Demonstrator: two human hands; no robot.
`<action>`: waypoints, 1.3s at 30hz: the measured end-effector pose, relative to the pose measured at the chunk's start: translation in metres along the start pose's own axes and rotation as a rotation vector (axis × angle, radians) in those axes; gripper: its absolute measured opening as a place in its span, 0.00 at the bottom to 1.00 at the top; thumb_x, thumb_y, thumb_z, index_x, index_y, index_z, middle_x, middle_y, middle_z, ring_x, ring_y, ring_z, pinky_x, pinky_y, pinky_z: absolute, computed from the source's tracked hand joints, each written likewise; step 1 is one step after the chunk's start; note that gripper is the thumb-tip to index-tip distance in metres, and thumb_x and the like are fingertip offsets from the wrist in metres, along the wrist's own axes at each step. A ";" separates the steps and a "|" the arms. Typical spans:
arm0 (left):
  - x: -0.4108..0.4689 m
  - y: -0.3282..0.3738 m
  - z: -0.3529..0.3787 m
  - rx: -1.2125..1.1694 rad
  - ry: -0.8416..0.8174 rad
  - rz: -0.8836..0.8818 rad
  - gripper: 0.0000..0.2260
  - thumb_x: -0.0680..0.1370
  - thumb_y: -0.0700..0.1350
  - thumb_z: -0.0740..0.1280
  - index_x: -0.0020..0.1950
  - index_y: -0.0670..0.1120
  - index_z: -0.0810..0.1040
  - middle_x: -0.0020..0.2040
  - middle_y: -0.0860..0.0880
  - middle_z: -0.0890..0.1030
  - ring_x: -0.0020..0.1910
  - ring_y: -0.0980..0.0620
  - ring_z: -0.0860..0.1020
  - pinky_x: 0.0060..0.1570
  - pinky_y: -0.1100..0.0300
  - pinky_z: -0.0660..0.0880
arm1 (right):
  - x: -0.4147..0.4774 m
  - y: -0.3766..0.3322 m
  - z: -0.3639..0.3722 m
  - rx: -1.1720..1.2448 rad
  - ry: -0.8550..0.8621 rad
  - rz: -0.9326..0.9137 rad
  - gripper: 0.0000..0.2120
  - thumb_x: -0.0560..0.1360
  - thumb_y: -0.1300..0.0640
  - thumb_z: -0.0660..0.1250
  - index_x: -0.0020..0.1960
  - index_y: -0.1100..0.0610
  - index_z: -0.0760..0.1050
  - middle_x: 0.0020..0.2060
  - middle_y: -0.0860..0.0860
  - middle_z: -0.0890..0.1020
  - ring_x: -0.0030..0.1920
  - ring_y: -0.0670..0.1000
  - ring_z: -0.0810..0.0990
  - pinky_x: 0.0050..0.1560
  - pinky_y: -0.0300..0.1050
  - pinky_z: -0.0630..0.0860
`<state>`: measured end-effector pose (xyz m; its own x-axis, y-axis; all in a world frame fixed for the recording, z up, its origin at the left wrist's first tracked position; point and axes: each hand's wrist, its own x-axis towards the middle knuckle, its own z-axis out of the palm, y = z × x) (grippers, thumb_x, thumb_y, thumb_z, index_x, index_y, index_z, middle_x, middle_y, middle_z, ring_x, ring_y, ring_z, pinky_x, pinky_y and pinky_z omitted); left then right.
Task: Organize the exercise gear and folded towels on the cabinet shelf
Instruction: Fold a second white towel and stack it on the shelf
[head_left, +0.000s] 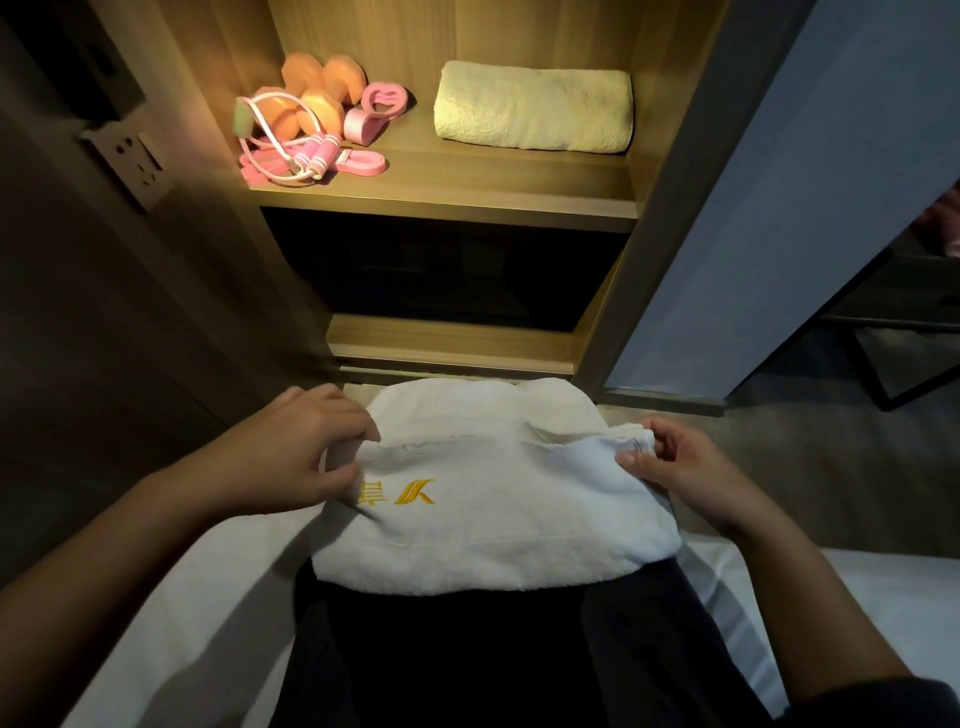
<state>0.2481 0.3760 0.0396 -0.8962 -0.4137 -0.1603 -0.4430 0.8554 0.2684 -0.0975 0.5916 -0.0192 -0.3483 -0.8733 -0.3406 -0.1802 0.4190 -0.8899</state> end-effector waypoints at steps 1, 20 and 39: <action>0.000 -0.004 -0.002 0.039 -0.019 0.030 0.10 0.76 0.57 0.67 0.57 0.60 0.77 0.53 0.64 0.76 0.57 0.63 0.68 0.55 0.60 0.66 | 0.000 0.000 0.000 -0.001 0.002 0.000 0.04 0.76 0.58 0.70 0.50 0.56 0.79 0.43 0.56 0.84 0.45 0.57 0.82 0.49 0.54 0.79; 0.005 -0.007 0.007 0.241 -0.190 -0.020 0.16 0.77 0.66 0.58 0.54 0.57 0.76 0.48 0.59 0.76 0.49 0.62 0.68 0.49 0.63 0.66 | 0.000 -0.001 0.001 -0.028 -0.003 0.025 0.03 0.76 0.57 0.69 0.50 0.55 0.78 0.39 0.48 0.84 0.39 0.46 0.83 0.38 0.38 0.76; 0.034 0.014 -0.008 0.170 -0.338 -0.307 0.09 0.77 0.45 0.68 0.37 0.53 0.74 0.41 0.53 0.75 0.38 0.56 0.74 0.38 0.62 0.72 | 0.002 0.005 0.004 -0.105 0.036 0.050 0.04 0.76 0.54 0.69 0.49 0.54 0.77 0.41 0.49 0.83 0.42 0.51 0.83 0.40 0.42 0.79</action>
<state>0.2113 0.3716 0.0461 -0.6539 -0.5543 -0.5148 -0.6496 0.7603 0.0064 -0.0958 0.5909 -0.0253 -0.3916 -0.8420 -0.3710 -0.2561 0.4870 -0.8350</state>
